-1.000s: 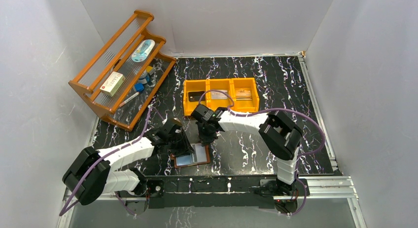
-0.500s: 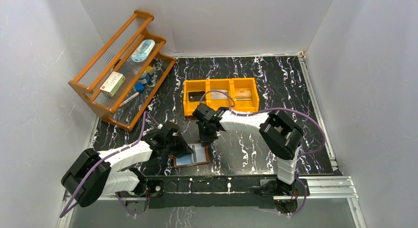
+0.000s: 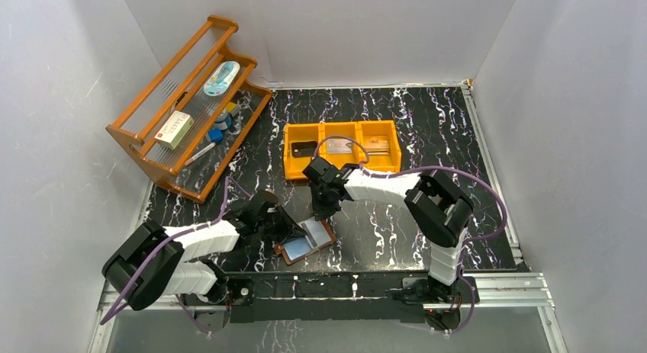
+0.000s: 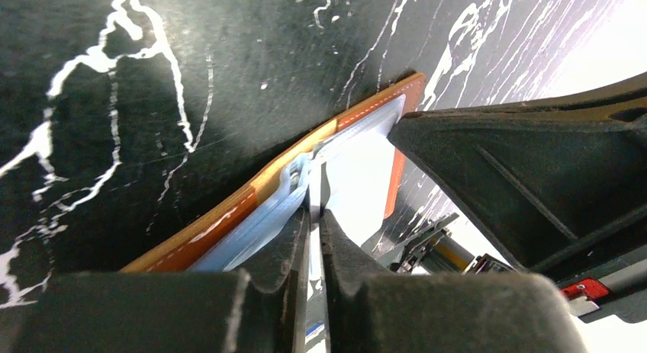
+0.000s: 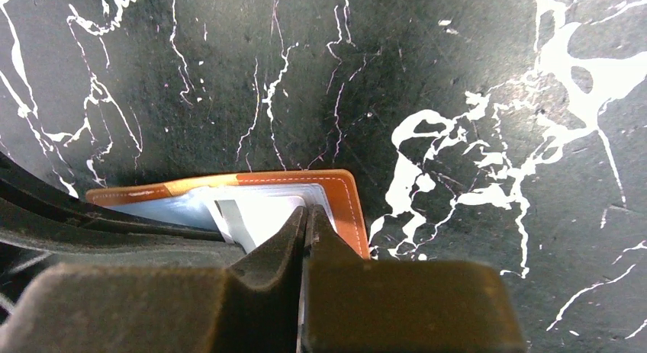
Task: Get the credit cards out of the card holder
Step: Remove the credit card from the card holder.
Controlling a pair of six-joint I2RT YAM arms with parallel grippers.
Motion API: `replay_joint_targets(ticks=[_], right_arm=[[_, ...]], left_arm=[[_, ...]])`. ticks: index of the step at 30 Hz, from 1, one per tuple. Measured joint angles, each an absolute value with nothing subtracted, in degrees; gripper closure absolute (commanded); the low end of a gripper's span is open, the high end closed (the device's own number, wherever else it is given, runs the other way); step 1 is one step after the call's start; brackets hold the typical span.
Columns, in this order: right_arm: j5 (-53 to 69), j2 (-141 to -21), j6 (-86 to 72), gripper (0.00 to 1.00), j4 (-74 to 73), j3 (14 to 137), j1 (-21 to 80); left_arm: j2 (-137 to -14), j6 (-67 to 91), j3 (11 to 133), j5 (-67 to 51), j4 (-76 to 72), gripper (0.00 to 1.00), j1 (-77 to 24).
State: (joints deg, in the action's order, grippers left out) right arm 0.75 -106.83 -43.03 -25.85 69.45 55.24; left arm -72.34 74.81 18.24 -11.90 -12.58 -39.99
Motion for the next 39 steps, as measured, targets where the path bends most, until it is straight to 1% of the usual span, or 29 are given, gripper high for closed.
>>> replay_joint_targets(ticks=[3, 7, 17, 22, 26, 27, 28, 29, 31, 32, 34, 36, 39], right_arm=[[0.14, -106.69, -42.78, 0.95, -25.50, 69.30, 55.16], [-0.05, -106.37, -42.83, 0.92, -25.08, 68.88, 55.13], [2.17, -105.75, -44.51, 0.80, -23.68, 67.53, 54.54], [4.64, -105.36, -44.88, 0.79, -23.42, 66.46, 54.13], [5.67, -105.34, -44.91, 0.74, -23.18, 66.19, 54.04], [6.11, -105.34, -44.82, 0.72, -23.07, 66.19, 54.00], [6.44, -105.34, -44.77, 0.68, -22.94, 66.19, 54.00], [6.70, -105.34, -44.80, 0.67, -22.92, 66.19, 53.98], [7.51, -105.34, -44.80, 0.64, -22.92, 66.19, 53.98], [7.79, -105.34, -44.75, 0.62, -23.05, 66.22, 53.98], [7.88, -105.34, -44.75, 0.54, -23.88, 66.54, 53.95], [7.27, -105.34, -44.53, 0.49, -25.47, 67.40, 54.00], [4.78, -105.34, -43.42, 0.43, -29.52, 69.84, 54.08]], left_arm=[[-73.34, 74.08, 19.29, -12.45, -12.21, 1.00, -39.99], [-73.12, 72.84, 20.71, -11.49, -9.61, 1.00, -40.18], [-66.50, 69.36, 21.43, -2.26, -1.61, 1.00, -40.56], [-65.01, 67.02, 21.50, -0.16, 1.08, 1.00, -40.47], [-64.66, 65.01, 21.82, -0.03, 2.13, 1.00, -40.45], [-64.66, 64.55, 21.89, -0.12, 2.13, 0.98, -40.45], [-64.69, 64.18, 21.93, -0.30, 2.09, 0.95, -40.45], [-64.73, 63.86, 21.93, -0.62, 1.96, 0.90, -40.45], [-65.12, 63.29, 21.98, -1.28, 1.61, 0.87, -40.45], [-65.47, 63.09, 22.20, -1.54, 1.63, 0.84, -40.45], [-65.82, 62.67, 22.98, -1.50, 2.28, 0.74, -40.45], [-65.78, 61.71, 24.43, -0.95, 4.43, 0.64, -40.45], [-64.66, 59.81, 28.27, 1.87, 9.96, 0.55, -40.40]])
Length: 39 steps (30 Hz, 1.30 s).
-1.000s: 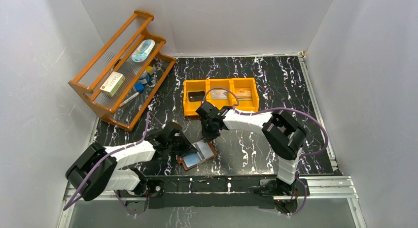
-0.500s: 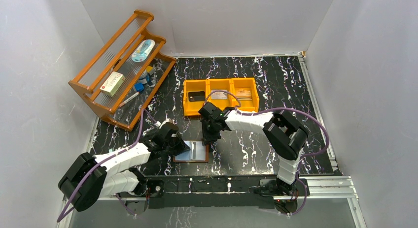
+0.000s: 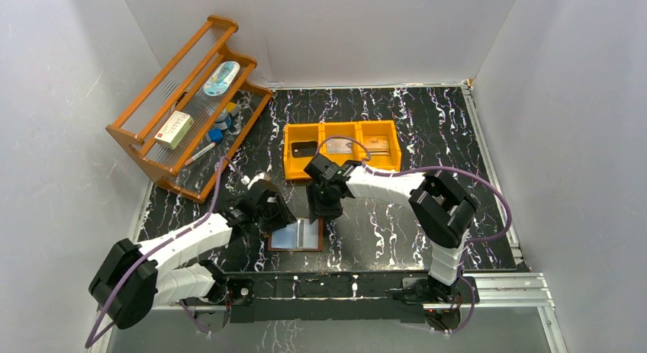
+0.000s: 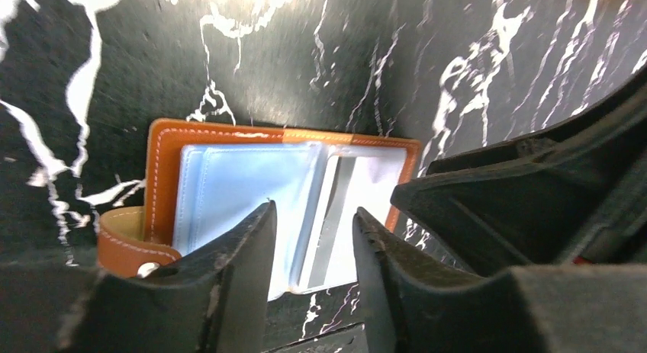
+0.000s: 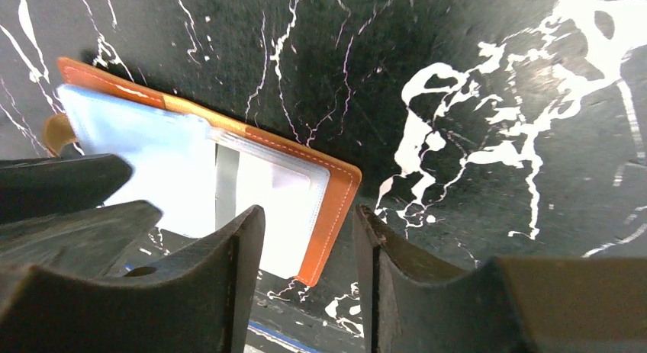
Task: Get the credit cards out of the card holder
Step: Remove the credit card from the card holder.
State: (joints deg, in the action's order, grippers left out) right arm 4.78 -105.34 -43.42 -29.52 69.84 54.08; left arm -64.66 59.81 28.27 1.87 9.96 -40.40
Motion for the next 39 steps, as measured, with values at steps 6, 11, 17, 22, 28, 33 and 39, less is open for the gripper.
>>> replay_joint_targets(ticks=[6, 11, 17, 22, 28, 33, 39], right_arm=[[1.28, -105.34, -42.54, 0.42, -32.95, 73.89, 54.61], [2.11, -105.54, -42.61, 0.42, -32.93, 74.22, 56.69], [0.43, -109.95, -42.54, 0.43, -34.24, 80.20, 61.17], [-3.16, -113.67, -42.46, 0.42, -37.04, 83.74, 62.98], [-8.51, -114.21, -42.63, 0.47, -40.18, 84.36, 64.36], [-14.41, -115.28, -42.63, 0.56, -42.46, 85.67, 66.67], [-20.86, -115.87, -43.18, 0.70, -45.10, 86.15, 68.40]], left_arm=[[-61.63, 56.10, 34.61, 6.87, 18.15, 0.49, -38.13], [-62.92, 55.46, 33.32, 5.82, 20.53, 0.46, -34.26], [-63.68, 55.90, 28.77, 1.34, 19.57, 0.46, -32.42], [-63.18, 56.58, 27.62, -0.89, 17.93, 0.53, -32.18], [-62.04, 57.93, 25.54, -2.68, 16.01, 0.60, -31.99], [-62.04, 58.19, 25.10, -3.68, 14.96, 0.63, -31.99], [-62.04, 58.37, 24.73, -4.03, 14.57, 0.67, -31.99]])
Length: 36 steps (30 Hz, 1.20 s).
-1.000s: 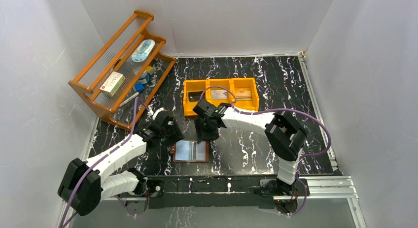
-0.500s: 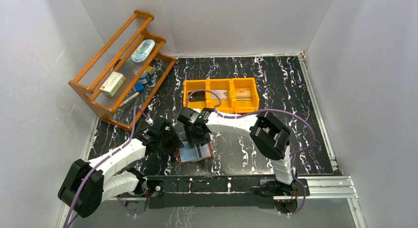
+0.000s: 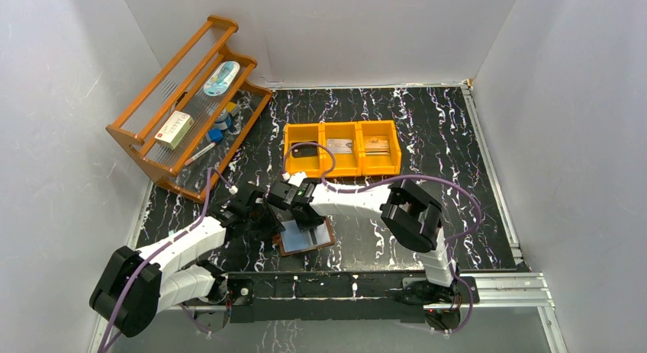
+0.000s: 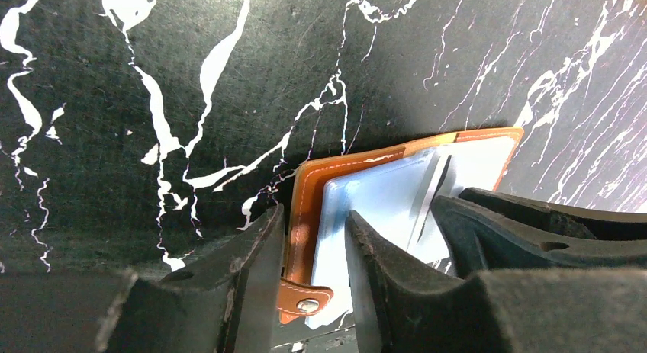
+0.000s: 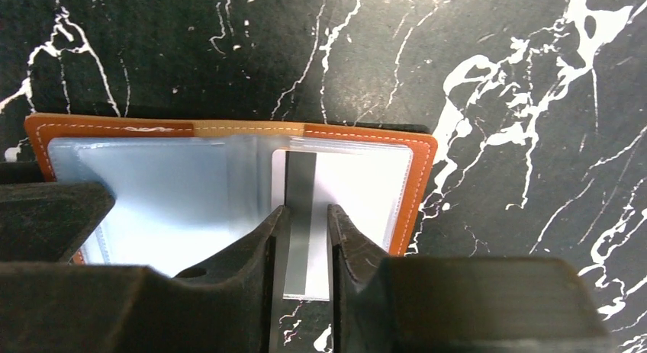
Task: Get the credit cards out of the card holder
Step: Remove the credit card from the card holder.
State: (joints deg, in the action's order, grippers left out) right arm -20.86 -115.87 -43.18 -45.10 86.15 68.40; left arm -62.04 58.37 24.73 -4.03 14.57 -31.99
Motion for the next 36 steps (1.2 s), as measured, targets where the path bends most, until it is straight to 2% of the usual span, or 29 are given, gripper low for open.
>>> replay_joint_targets(ticks=[4, 7, 11, 15, 18, 20, 28, 30, 36], right_arm=[[-21.93, -116.05, -43.20, 0.70, -46.09, 86.59, 68.64], [-20.71, -116.05, -42.59, 0.63, -46.11, 86.96, 68.64], [-17.89, -114.85, -41.89, 0.63, -44.84, 87.24, 67.68], [-11.81, -106.50, -41.91, 0.59, -38.70, 80.77, 63.92], [-6.24, -98.41, -42.22, 0.59, -34.11, 73.38, 56.25], [-3.25, -95.64, -42.41, 0.59, -31.73, 69.84, 52.49], [9.54, -96.27, -44.21, 0.66, -23.35, 60.03, 50.81], [11.57, -97.73, -44.58, 0.69, -21.12, 59.57, 50.74], [16.29, -100.77, -45.34, 0.67, -17.04, 58.72, 50.68]], left_arm=[[-61.65, 58.74, 24.58, -4.12, 14.33, 0.67, -31.99], [-60.51, 58.76, 24.45, -4.05, 14.46, 0.67, -31.99], [-59.29, 58.52, 24.62, -3.62, 15.62, 0.65, -31.99], [-58.28, 57.69, 26.57, -3.07, 17.41, 0.57, -31.99], [-58.06, 56.58, 28.91, -2.90, 18.15, 0.48, -31.99], [-58.08, 55.77, 30.26, -3.03, 18.22, 0.46, -31.99], [-65.32, 51.83, 32.32, -8.64, 16.40, 0.49, -31.99], [-68.07, 51.00, 32.27, -10.20, 16.29, 0.53, -31.99], [-71.85, 49.34, 31.75, -13.19, 14.63, 0.61, -31.92]])
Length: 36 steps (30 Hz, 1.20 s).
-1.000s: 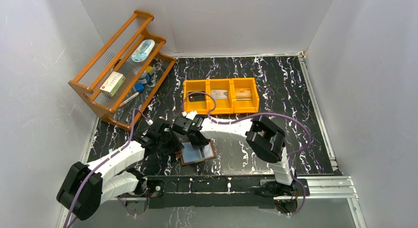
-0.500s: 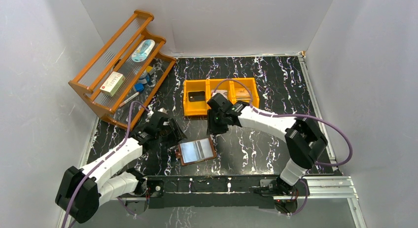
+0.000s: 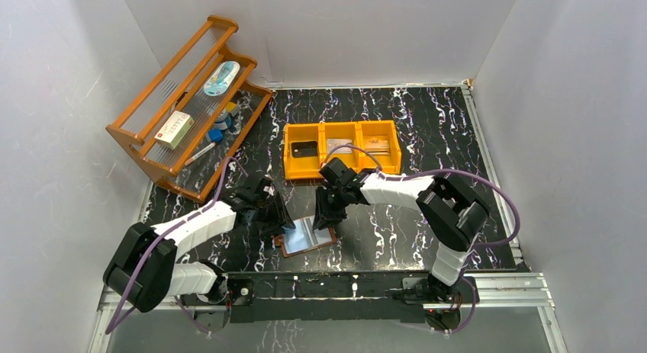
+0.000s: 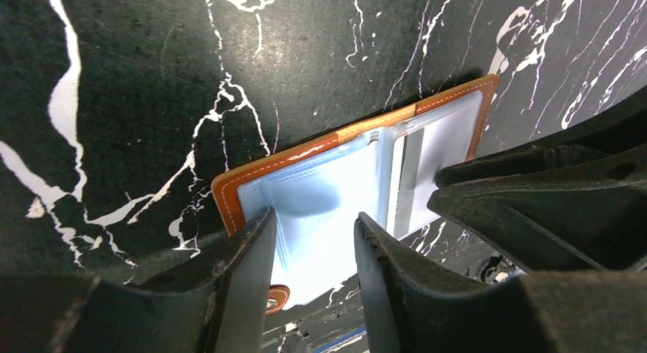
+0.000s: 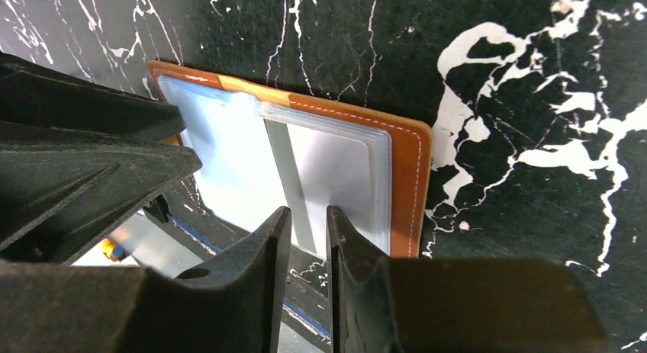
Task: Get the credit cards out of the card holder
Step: Remove the credit card from the card holder.
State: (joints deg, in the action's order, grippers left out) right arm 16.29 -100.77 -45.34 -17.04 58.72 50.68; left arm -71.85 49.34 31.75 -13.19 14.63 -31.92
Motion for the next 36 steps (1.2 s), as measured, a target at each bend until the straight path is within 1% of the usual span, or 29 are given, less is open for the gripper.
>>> replay_joint_targets(ticks=[2, 4, 10, 16, 20, 22, 24, 28, 32, 34, 36], right_arm=[[17.39, -101.12, -45.50, 0.66, -16.34, 58.72, 50.68], [17.50, -101.03, -45.50, 0.63, -16.34, 58.72, 50.68], [11.73, -98.70, -43.66, 0.59, -20.73, 60.14, 50.11], [10.76, -97.93, -42.39, 0.60, -21.87, 60.55, 48.38], [12.40, -98.41, -42.11, 0.62, -21.41, 60.53, 48.49], [13.13, -99.02, -42.02, 0.62, -20.86, 60.42, 48.49], [13.82, -100.12, -42.04, 0.60, -20.34, 60.31, 48.53], [14.52, -101.89, -42.28, 0.56, -20.05, 60.31, 48.56], [14.50, -101.89, -42.11, 0.61, -19.97, 60.31, 48.58], [14.52, -101.89, -42.00, 0.66, -19.94, 60.31, 48.62], [14.70, -101.89, -41.98, 0.74, -19.88, 60.20, 48.80]], left_arm=[[-72.14, 49.06, 31.46, -13.80, 13.63, 0.64, -31.92], [-72.49, 49.04, 31.35, -14.15, 13.10, 0.65, -31.94], [-72.12, 49.08, 31.05, -13.89, 12.86, 0.64, -31.94], [-71.85, 49.04, 30.87, -13.74, 12.84, 0.65, -31.94], [-71.85, 49.01, 30.85, -13.80, 12.84, 0.65, -31.94], [-71.83, 49.01, 30.81, -13.85, 12.82, 0.61, -31.94], [-71.70, 49.06, 30.76, -13.93, 12.80, 0.54, -31.94], [-70.89, 49.06, 30.76, -14.17, 12.69, 0.46, -31.94], [-69.91, 48.97, 30.74, -13.96, 13.74, 0.48, -31.94], [-69.54, 48.97, 30.65, -13.85, 14.09, 0.52, -31.94], [-69.41, 48.86, 30.33, -13.82, 14.17, 0.57, -31.94]])
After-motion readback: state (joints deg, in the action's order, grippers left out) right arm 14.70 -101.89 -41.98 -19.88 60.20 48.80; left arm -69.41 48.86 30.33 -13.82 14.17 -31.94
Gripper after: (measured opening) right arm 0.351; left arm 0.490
